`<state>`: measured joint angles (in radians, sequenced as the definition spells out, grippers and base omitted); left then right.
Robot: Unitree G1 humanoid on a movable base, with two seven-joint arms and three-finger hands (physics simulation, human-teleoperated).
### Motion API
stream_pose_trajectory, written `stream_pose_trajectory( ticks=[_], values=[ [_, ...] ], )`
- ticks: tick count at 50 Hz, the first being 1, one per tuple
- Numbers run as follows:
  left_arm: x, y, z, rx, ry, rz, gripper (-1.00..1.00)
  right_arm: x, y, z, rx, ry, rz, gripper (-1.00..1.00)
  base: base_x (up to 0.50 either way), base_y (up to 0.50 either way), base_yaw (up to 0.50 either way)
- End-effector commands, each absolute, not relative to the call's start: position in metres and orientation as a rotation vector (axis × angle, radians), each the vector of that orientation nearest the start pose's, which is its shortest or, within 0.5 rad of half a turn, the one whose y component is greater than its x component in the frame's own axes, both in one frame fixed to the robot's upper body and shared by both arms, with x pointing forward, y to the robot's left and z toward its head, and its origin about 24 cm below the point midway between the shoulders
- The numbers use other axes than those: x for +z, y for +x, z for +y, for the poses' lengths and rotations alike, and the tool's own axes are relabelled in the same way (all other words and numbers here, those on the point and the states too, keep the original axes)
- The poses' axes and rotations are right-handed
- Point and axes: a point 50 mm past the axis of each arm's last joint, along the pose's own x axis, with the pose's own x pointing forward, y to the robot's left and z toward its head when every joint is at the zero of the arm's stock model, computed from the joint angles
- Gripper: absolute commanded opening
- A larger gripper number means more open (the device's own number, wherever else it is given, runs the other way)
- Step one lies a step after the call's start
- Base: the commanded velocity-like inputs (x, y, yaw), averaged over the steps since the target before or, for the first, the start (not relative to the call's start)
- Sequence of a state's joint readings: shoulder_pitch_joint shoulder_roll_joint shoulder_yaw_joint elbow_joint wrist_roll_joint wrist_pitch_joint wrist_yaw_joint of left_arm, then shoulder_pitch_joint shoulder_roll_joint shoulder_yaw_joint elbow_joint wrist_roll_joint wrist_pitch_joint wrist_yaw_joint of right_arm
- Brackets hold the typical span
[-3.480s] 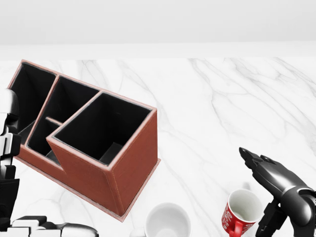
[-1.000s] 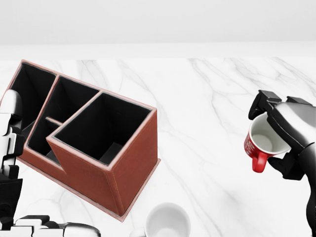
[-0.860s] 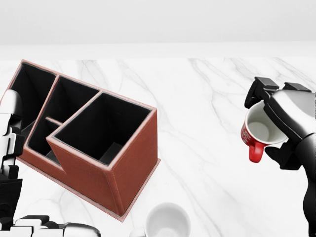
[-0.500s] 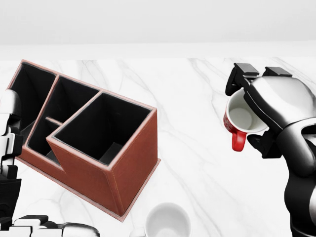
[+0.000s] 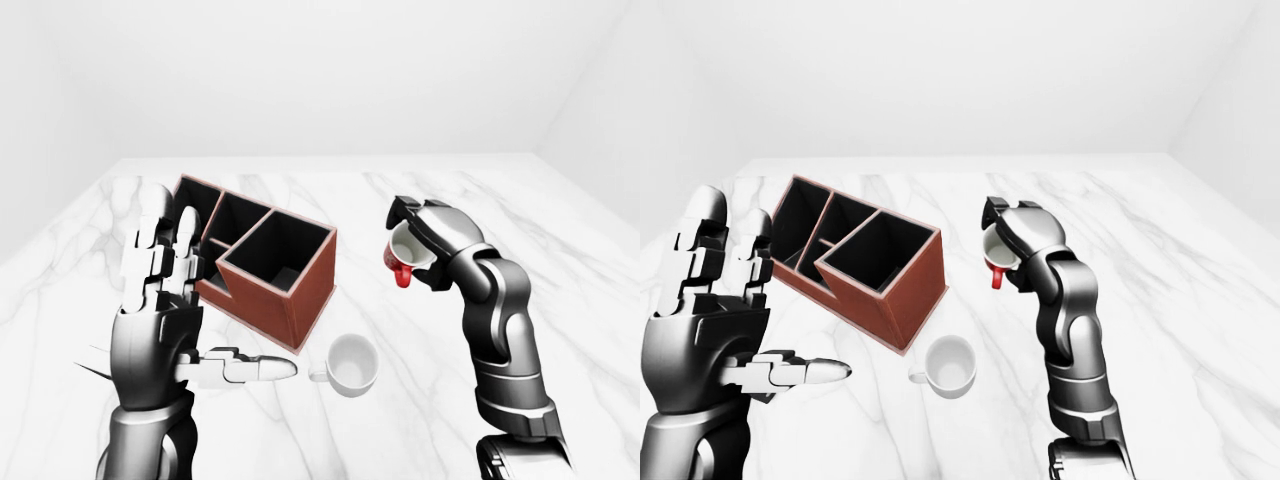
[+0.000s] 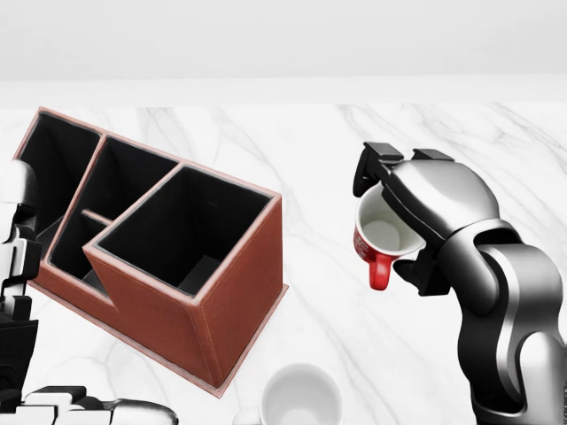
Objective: Pick up the red mug and place it to the right of the caddy.
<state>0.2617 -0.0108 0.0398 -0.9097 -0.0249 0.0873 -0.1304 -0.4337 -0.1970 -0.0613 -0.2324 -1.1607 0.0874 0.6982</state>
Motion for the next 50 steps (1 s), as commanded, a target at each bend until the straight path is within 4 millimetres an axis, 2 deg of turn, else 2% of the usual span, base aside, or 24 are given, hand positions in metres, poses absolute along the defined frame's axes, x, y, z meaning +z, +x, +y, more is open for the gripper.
stream_pose_trajectory(
  ticks=[1,21,41,50],
  values=[
    [0.183,0.164,0.161,-0.030,0.054,-0.577,1.00,0.164,0.311,-0.143,0.260,-1.350,-0.034,-1.00,0.00,0.00,0.00],
    [0.184,0.163,0.161,-0.030,0.051,-0.577,1.00,0.135,0.320,-0.125,0.404,-1.279,0.032,-1.00,0.00,0.00,0.00],
    [0.186,0.163,0.162,-0.029,0.052,-0.589,1.00,0.121,0.336,-0.131,0.470,-1.213,0.115,-1.00,0.00,0.00,0.00],
    [0.183,0.164,0.161,-0.028,0.051,-0.578,1.00,0.117,0.337,-0.127,0.474,-1.198,0.108,-1.00,0.00,0.00,0.00]
  ],
)
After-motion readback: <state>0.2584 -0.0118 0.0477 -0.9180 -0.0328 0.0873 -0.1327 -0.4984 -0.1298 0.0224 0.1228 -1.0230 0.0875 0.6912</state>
